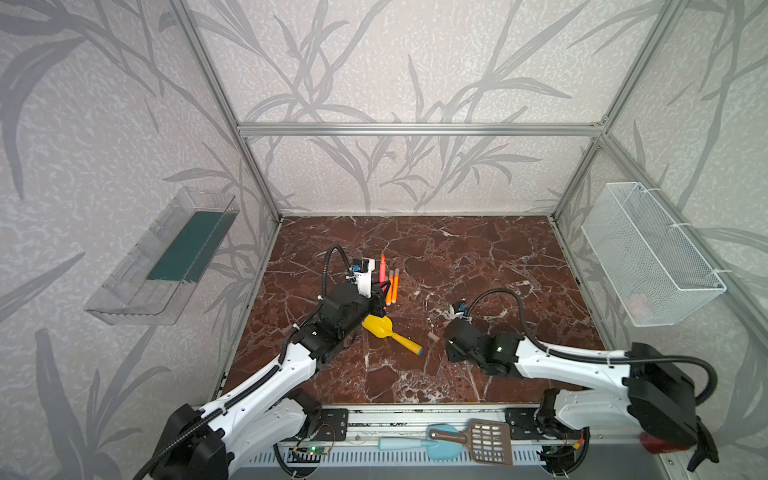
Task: Insert the pens into the pen caps
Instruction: 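Lift the cap with the right gripper and carry it above the pink marker tip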
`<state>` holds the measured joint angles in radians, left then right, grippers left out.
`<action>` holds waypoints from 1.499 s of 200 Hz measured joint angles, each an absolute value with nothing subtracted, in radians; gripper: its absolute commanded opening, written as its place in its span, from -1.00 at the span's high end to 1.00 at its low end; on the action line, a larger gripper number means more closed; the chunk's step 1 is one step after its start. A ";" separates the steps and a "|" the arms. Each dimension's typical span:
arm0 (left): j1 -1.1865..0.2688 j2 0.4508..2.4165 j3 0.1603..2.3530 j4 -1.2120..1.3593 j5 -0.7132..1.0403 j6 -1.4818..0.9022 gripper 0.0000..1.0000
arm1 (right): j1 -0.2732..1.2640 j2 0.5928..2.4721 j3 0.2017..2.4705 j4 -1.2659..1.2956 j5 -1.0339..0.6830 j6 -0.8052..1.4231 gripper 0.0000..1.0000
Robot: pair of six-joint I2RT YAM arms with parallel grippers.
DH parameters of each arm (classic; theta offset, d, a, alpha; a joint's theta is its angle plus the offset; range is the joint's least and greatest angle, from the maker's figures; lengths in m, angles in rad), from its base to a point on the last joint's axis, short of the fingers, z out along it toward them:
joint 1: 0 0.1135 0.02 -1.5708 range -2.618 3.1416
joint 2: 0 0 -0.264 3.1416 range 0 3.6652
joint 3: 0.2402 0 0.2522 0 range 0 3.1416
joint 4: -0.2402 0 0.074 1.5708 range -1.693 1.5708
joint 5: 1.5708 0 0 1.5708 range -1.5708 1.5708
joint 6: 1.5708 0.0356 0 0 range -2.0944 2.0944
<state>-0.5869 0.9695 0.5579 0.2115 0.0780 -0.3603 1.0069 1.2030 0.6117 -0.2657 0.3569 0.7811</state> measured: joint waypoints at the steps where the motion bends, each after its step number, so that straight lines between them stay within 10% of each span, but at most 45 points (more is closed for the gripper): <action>1: -0.587 0.970 0.558 0.213 0.081 -0.360 1.00 | 1.003 1.190 0.611 -0.266 0.359 0.780 1.00; 89: -0.626 1.057 0.556 0.353 0.416 -0.360 1.00 | 0.879 0.834 0.603 0.007 0.358 0.704 1.00; 300: -0.640 1.053 0.556 0.398 0.515 -0.359 1.00 | 0.849 1.325 0.999 0.377 0.023 0.414 1.00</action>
<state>-0.6403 1.0534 0.5556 0.3985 0.5148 -0.3592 0.8490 1.3251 0.9989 0.3775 0.0231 0.4145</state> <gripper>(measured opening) 0.165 0.157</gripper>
